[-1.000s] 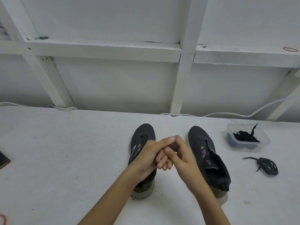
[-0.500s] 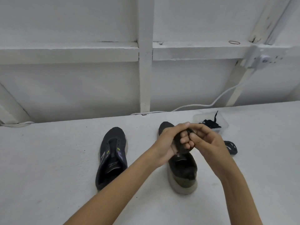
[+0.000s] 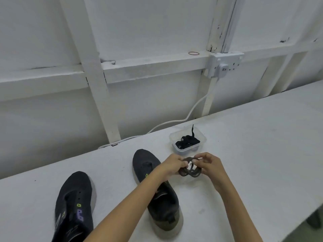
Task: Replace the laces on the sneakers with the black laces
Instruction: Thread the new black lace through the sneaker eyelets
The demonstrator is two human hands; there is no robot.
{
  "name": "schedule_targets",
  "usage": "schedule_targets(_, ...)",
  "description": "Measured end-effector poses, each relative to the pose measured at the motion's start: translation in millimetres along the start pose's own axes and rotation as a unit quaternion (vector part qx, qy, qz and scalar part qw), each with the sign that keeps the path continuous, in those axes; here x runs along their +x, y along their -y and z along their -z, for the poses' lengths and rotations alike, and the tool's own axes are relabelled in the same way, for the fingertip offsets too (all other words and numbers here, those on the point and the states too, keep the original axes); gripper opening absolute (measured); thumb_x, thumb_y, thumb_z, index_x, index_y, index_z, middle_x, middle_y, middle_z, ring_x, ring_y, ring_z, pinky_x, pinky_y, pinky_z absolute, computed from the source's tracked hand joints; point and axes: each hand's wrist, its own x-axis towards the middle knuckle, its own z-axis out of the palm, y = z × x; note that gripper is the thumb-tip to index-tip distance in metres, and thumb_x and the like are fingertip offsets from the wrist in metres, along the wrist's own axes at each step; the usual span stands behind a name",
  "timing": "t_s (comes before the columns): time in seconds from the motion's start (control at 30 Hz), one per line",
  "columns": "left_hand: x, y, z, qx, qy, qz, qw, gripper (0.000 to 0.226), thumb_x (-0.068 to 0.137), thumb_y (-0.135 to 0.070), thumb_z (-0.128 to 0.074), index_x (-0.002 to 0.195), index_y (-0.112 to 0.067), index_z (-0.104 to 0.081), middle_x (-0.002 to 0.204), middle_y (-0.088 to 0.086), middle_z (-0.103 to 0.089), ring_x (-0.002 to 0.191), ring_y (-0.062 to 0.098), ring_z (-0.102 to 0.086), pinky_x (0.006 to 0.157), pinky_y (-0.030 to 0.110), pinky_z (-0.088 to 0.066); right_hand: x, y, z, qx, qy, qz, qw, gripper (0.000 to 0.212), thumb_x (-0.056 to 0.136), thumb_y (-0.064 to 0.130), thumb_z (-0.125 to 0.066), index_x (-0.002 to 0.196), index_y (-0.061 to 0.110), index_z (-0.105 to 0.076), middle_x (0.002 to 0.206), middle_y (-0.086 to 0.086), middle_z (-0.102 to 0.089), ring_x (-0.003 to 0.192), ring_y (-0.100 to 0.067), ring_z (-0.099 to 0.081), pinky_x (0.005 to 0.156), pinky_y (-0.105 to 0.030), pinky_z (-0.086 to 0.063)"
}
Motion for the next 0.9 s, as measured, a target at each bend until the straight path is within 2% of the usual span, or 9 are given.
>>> schedule_targets(0.13,27,12,-1,0.13,-0.015,0.027,0.991,0.017,0.092,-0.008,-0.057,0.076,-0.012,-0.056,0.086,0.012,-0.059,0.078,0.022,-0.055,0.082,0.038,-0.053,13,-24,3,-0.033,-0.02,-0.018,0.999,0.012,0.082,0.0,-0.074,0.09,0.006,-0.068,0.071,-0.008,-0.066,0.065,-0.017,-0.063,0.056,-0.023,-0.05)
schedule_targets(0.3,47,15,-7,0.261,-0.042,-0.002,0.965,0.017,0.089,-0.013,-0.059,0.074,-0.016,-0.053,0.081,0.004,-0.057,0.08,0.02,-0.054,0.07,0.029,-0.046,20,-42,0,-0.136,-0.089,0.056,0.985,0.013,0.077,0.003,-0.077,0.082,0.014,-0.073,0.079,0.003,-0.072,0.072,-0.004,-0.066,0.067,-0.011,-0.048)
schedule_targets(0.37,46,15,-10,0.331,-0.062,-0.037,0.941,0.017,0.089,-0.013,-0.057,0.073,-0.016,-0.052,0.083,0.004,-0.057,0.081,0.023,-0.056,0.072,0.033,-0.046,17,-48,-7,-0.151,-0.127,0.083,0.977,0.015,0.076,0.004,-0.077,0.082,0.018,-0.074,0.08,0.008,-0.072,0.074,0.0,-0.065,0.069,-0.01,-0.047)
schedule_targets(0.43,42,15,-14,0.407,-0.074,-0.075,0.907,0.008,0.091,-0.017,-0.054,0.088,-0.011,-0.057,0.097,0.008,-0.057,0.092,0.027,-0.058,0.075,0.033,-0.043,14,-57,-16,-0.163,-0.176,0.11,0.965,0.016,0.077,0.005,-0.077,0.084,0.02,-0.074,0.082,0.009,-0.071,0.078,0.001,-0.064,0.071,-0.01,-0.047)
schedule_targets(0.53,32,14,-13,0.495,-0.088,-0.098,0.859,0.022,0.095,-0.026,-0.049,0.106,-0.009,-0.056,0.115,0.008,-0.054,0.105,0.028,-0.055,0.083,0.036,-0.045,12,-70,-26,-0.213,-0.216,0.148,0.941,0.014,0.078,0.007,-0.077,0.088,0.016,-0.075,0.087,0.009,-0.064,0.081,-0.002,-0.061,0.071,-0.011,-0.043)
schedule_targets(0.63,21,4,0,0.508,-0.105,-0.116,0.847,0.025,0.093,-0.031,-0.048,0.108,-0.017,-0.062,0.11,0.001,-0.064,0.101,0.023,-0.06,0.083,0.035,-0.049,8,-70,-30,-0.282,-0.211,0.181,0.918,0.021,0.079,0.014,-0.076,0.099,0.02,-0.073,0.097,0.01,-0.056,0.093,-0.003,-0.054,0.075,-0.01,-0.039)
schedule_targets(0.73,18,-14,20,0.465,-0.133,-0.142,0.864,0.027,0.092,-0.03,-0.048,0.112,-0.028,-0.065,0.109,-0.008,-0.068,0.099,0.017,-0.063,0.083,0.031,-0.05,9,-36,-21,-0.278,-0.238,0.183,0.912,0.019,0.08,0.021,-0.076,0.096,0.03,-0.073,0.097,0.016,-0.057,0.095,-0.002,-0.052,0.071,-0.01,-0.038)
schedule_targets(0.83,28,-35,36,0.428,-0.169,-0.203,0.864,0.027,0.095,-0.023,-0.047,0.112,-0.028,-0.066,0.111,-0.01,-0.067,0.098,0.012,-0.062,0.082,0.026,-0.048,32,11,-10,-0.209,-0.236,0.228,0.921,0.018,0.084,0.01,-0.07,0.095,0.023,-0.073,0.093,0.015,-0.063,0.085,-0.005,-0.058,0.068,-0.01,-0.041)
schedule_targets(0.9,43,-47,38,0.45,-0.16,-0.247,0.843,0.029,0.096,-0.019,-0.045,0.115,-0.024,-0.065,0.114,-0.007,-0.064,0.101,0.013,-0.06,0.083,0.026,-0.047,60,36,-6,-0.264,-0.17,0.236,0.92,0.022,0.082,0.001,-0.065,0.095,0.016,-0.074,0.092,0.006,-0.068,0.082,-0.007,-0.061,0.07,-0.012,-0.043)
